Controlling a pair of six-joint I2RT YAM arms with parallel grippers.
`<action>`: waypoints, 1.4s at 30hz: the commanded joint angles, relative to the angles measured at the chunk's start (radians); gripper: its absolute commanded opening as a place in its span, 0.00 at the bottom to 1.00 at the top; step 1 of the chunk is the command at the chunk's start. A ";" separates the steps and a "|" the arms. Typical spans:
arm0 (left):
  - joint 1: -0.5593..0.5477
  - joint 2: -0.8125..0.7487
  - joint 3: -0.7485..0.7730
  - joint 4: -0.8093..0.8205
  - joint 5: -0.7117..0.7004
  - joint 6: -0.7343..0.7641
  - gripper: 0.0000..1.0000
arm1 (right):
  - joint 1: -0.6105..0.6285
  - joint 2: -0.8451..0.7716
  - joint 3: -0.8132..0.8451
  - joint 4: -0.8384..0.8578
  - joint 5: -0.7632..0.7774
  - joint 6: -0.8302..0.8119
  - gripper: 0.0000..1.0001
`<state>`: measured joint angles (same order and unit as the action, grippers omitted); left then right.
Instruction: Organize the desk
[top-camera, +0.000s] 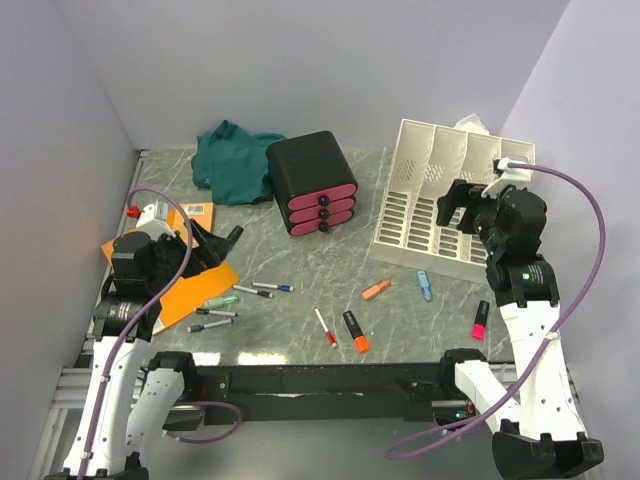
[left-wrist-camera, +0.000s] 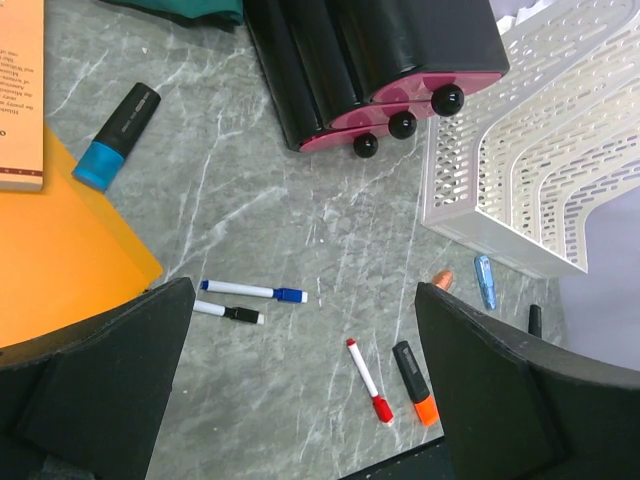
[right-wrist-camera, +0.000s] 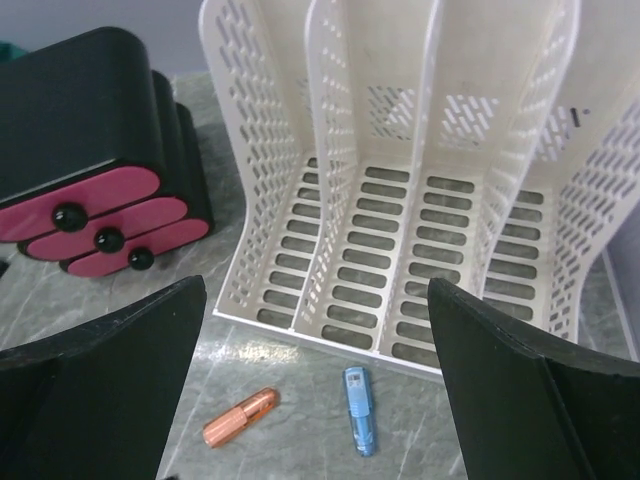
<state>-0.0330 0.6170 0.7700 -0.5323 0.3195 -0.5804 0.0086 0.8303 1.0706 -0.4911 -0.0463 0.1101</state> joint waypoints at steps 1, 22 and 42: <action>0.004 -0.008 0.040 0.008 0.029 -0.003 0.99 | -0.004 -0.008 0.006 0.017 -0.151 -0.068 1.00; 0.004 -0.022 -0.055 0.040 0.105 -0.058 0.99 | 0.350 0.438 0.199 0.126 -0.555 0.055 1.00; 0.002 -0.010 -0.100 0.112 0.105 -0.099 1.00 | 0.458 0.901 0.374 0.264 -0.305 0.402 0.61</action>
<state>-0.0322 0.6060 0.6765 -0.4744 0.4042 -0.6746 0.4606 1.7054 1.3960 -0.3038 -0.3824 0.4736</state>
